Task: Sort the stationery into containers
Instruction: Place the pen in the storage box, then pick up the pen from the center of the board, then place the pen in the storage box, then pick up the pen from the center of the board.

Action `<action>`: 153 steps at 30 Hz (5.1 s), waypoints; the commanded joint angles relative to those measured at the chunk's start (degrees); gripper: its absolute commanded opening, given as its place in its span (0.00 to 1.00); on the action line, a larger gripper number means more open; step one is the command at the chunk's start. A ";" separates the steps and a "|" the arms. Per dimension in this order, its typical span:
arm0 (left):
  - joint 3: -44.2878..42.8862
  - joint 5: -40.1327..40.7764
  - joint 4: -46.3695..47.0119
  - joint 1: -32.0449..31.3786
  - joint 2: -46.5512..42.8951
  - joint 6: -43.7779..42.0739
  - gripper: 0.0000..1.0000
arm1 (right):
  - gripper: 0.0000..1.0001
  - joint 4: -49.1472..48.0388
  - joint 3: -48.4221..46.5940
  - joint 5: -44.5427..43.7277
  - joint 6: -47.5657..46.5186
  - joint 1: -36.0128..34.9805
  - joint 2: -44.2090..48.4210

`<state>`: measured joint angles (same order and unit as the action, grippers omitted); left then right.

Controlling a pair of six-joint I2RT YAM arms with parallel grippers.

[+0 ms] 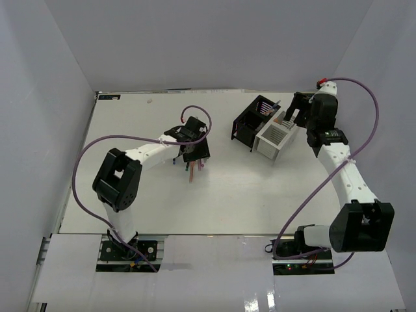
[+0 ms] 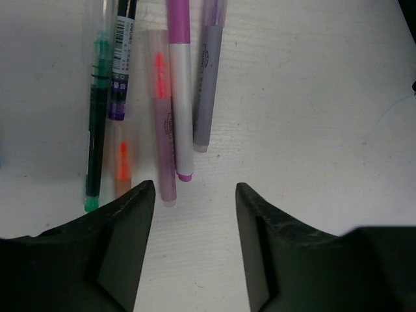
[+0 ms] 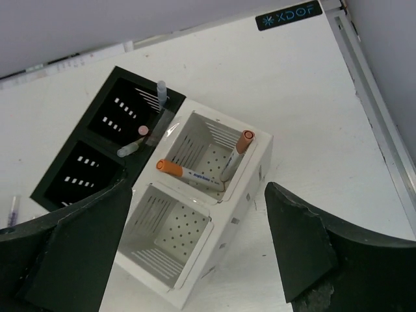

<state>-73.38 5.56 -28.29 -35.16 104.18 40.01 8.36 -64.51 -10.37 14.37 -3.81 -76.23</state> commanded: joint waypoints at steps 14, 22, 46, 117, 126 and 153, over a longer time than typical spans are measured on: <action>-8.26 5.78 -5.10 -2.20 8.32 -0.37 0.36 | 0.89 0.51 10.28 5.62 2.77 0.21 13.56; -8.53 5.95 -5.45 -2.11 10.51 -0.81 0.34 | 0.90 0.17 10.81 6.42 2.94 0.21 13.91; -7.65 7.53 -8.88 -2.20 4.03 -4.50 0.06 | 0.91 -3.61 10.72 20.53 1.01 -0.05 13.91; 22.32 -4.95 8.96 7.21 -26.31 -12.59 0.98 | 0.12 -1.68 -10.37 5.27 -5.23 1.18 -15.88; 20.13 -4.77 7.20 7.38 -19.03 -11.97 0.95 | 0.62 -0.89 -10.46 6.07 -5.93 1.18 -16.15; 12.92 0.85 1.84 0.35 -3.90 -8.46 0.46 | 0.97 1.13 -0.27 13.97 -3.38 1.18 5.30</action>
<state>-59.55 4.14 -24.47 -34.54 99.57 31.00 11.90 -65.32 1.76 10.31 -2.74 -73.36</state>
